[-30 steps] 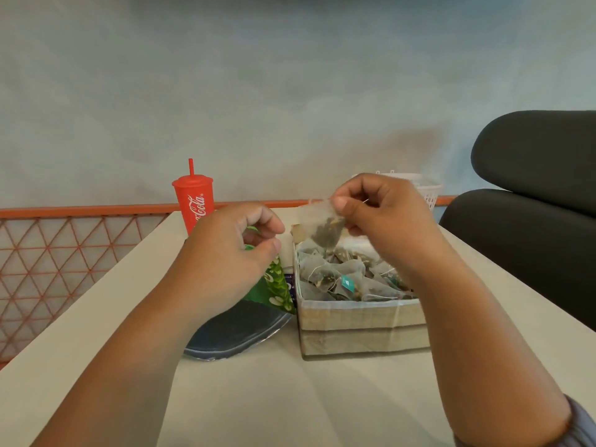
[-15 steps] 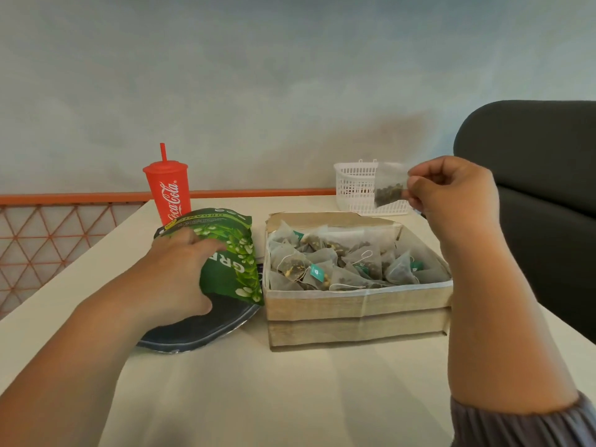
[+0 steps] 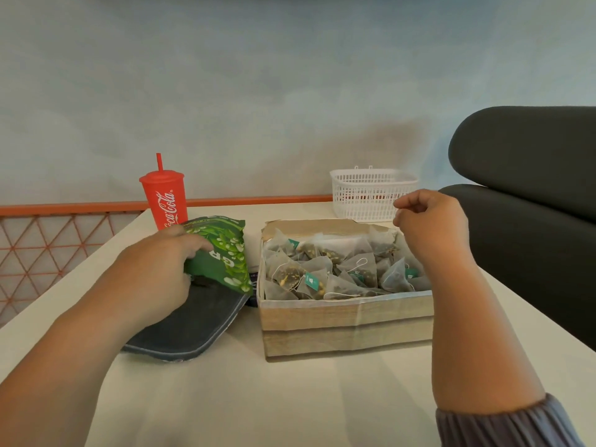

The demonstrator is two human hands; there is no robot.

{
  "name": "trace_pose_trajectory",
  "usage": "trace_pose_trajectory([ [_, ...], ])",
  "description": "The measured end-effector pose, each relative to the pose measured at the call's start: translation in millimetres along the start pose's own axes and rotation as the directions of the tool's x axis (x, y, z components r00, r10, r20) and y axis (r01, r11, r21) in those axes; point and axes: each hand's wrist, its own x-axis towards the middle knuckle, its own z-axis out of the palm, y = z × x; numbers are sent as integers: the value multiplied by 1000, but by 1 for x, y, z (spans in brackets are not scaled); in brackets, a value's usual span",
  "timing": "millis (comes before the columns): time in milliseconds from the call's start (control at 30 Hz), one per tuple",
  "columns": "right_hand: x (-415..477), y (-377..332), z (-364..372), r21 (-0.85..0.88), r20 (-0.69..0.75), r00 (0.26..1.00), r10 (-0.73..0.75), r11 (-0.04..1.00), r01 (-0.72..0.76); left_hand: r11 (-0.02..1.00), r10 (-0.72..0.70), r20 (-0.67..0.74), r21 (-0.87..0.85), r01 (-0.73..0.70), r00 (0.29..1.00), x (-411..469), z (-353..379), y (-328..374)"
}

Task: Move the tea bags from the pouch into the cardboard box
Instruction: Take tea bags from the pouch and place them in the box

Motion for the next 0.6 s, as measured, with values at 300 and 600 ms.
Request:
trace_pose_trajectory([
  [300, -32, -51, 19, 114, 244, 934, -260, 964, 238, 973, 93, -453, -147, -177, 887, 0, -24, -1],
  [600, -88, -96, 45, 264, 510, 674, -535, 843, 469, 949, 146, -546, -158, -273, 825, -6, -40, 3],
])
